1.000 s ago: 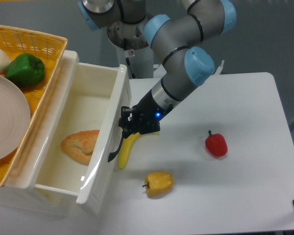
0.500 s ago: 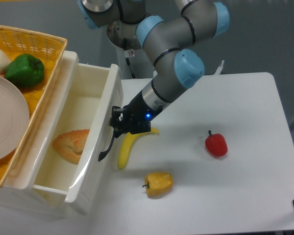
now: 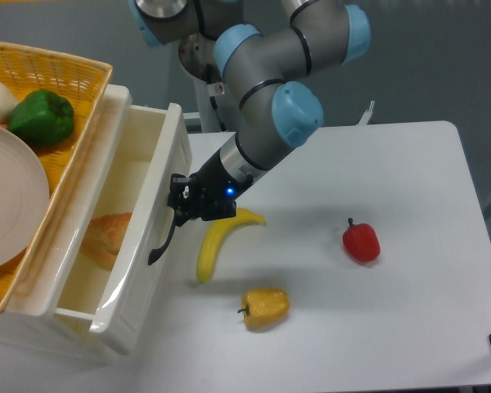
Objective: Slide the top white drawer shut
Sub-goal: 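Push the drawer front with the gripper into the drawer unit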
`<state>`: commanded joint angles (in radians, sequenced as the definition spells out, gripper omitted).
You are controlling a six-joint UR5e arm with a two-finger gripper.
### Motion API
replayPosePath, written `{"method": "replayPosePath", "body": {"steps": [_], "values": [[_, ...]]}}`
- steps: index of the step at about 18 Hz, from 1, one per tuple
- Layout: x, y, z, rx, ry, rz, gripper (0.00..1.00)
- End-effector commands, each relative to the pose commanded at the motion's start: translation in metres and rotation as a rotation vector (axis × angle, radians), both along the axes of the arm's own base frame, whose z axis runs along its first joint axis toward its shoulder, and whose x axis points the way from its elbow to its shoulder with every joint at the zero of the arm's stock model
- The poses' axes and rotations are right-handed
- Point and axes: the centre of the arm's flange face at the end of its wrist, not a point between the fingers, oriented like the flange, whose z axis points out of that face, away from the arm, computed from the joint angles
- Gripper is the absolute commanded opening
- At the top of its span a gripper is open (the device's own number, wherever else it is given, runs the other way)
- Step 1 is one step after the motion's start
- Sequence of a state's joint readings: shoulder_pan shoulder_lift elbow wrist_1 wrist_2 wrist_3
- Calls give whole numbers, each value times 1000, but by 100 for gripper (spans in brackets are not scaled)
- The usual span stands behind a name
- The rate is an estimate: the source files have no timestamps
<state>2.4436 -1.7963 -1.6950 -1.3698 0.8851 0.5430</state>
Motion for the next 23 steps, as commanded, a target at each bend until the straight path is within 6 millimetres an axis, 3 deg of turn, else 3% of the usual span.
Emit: {"method": "replayPosePath", "body": {"steps": [23], "values": [[34, 17, 1, -15, -9, -39, 0]]}}
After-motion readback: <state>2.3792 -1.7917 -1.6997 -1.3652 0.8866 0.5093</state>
